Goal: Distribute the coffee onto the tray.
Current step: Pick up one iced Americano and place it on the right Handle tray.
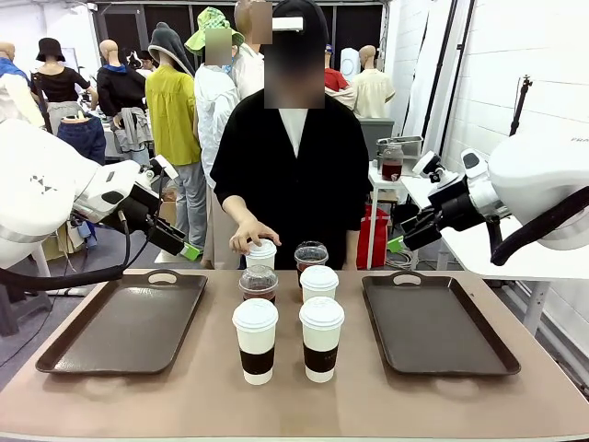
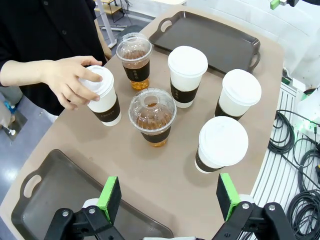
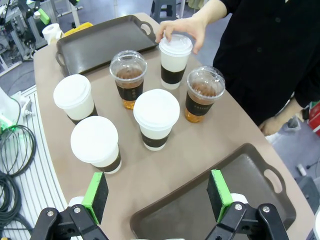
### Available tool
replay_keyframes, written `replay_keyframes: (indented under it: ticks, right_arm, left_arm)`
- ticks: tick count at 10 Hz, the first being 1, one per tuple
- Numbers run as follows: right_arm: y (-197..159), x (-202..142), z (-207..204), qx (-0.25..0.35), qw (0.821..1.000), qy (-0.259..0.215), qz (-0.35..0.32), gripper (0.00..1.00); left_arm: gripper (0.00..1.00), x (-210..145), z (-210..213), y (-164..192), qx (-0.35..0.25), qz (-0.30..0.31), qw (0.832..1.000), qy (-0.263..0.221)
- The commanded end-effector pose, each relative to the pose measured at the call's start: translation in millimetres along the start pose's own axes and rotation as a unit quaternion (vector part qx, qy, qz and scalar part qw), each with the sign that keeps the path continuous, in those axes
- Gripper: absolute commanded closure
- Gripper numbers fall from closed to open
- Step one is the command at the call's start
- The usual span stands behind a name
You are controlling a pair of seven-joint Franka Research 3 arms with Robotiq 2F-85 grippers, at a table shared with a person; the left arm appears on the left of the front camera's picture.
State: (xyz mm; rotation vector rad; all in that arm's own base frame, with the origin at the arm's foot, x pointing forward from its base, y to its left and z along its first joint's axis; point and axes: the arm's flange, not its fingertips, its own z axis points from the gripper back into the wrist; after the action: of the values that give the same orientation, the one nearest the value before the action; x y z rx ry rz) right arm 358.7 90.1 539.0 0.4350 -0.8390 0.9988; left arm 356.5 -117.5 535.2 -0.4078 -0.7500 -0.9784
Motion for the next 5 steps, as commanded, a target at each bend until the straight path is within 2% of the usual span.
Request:
replay_keyframes:
  ticks: [1, 5]
  right_arm:
    - [-2.9, -0.7, -1.6, 0.01, 1.0, -0.008, 0.004, 0.0]
    - [-2.9, -0.7, -1.6, 0.01, 1.0, -0.008, 0.004, 0.0]
  left_arm:
    - [0.0, -0.3, 2.1, 1.7, -0.006, -0.002, 1.0, -0.001]
    - [0.0, -0.3, 2.1, 1.7, -0.006, -0.002, 1.0, -0.001]
